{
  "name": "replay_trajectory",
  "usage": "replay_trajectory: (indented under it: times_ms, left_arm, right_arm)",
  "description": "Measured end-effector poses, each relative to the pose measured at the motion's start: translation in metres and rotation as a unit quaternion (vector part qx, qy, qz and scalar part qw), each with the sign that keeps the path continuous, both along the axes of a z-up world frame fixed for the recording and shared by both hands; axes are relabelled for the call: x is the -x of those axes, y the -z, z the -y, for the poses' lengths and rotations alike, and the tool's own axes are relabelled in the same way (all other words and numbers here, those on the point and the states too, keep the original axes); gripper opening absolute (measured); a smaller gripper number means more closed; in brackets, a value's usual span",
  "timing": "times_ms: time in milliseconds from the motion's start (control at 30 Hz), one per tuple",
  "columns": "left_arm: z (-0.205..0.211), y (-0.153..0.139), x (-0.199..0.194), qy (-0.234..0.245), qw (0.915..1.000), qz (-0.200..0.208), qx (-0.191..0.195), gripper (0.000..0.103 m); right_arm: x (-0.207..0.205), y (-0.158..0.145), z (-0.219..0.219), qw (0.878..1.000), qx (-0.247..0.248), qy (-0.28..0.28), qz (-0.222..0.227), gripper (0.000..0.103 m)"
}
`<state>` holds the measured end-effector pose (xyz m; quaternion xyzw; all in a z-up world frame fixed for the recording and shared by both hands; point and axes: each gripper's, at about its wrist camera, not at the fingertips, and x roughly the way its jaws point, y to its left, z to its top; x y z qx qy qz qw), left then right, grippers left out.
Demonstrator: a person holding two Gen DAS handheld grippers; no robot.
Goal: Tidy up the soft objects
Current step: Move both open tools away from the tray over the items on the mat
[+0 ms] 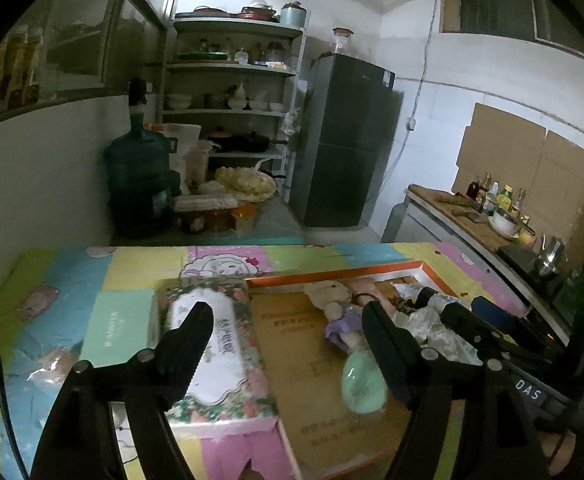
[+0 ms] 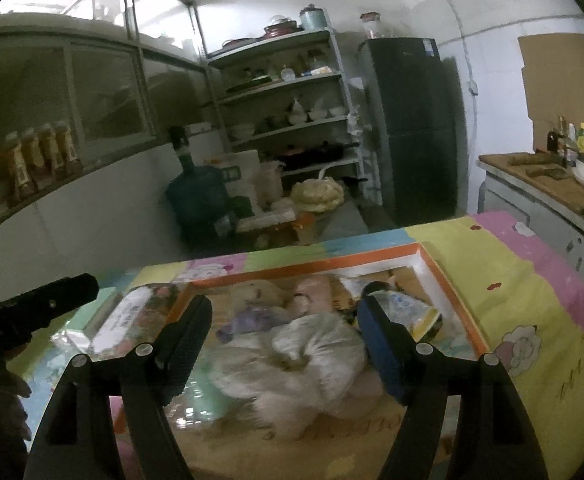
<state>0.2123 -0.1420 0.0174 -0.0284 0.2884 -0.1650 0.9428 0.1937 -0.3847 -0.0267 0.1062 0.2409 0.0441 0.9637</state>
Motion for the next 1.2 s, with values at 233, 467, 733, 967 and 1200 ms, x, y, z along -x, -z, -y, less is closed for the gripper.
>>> replay_trajectory:
  times_ms: [233,467,733,967,1200]
  left_arm:
    - [-0.028,0.0,0.017,-0.012,0.9999,0.007,0.001,0.077]
    - [-0.064,0.001,0.033,-0.023,0.9997,0.011,0.001,0.077]
    - [-0.107,-0.001,0.048,-0.045,0.9988,0.019,0.009,0.077]
    - [-0.166,0.0,0.062,-0.097,0.9947,0.032,0.013,0.077]
    - [-0.229,0.016,0.071,-0.155,0.9873,0.02,0.026,0.077]
  right_arm:
    - [0.018,-0.012,-0.036,1.0,-0.001,-0.018,0.009,0.076]
    - [0.028,-0.018,-0.082,0.999,0.006,-0.045,0.012,0.076]
    - [0.031,-0.023,-0.134,0.997,0.017,-0.074,0.01,0.076]
    - [0.038,-0.021,-0.185,0.994,0.022,-0.108,0.001,0.076]
    - [0.035,0.009,-0.244,0.986,-0.007,-0.157,-0.053,0.076]
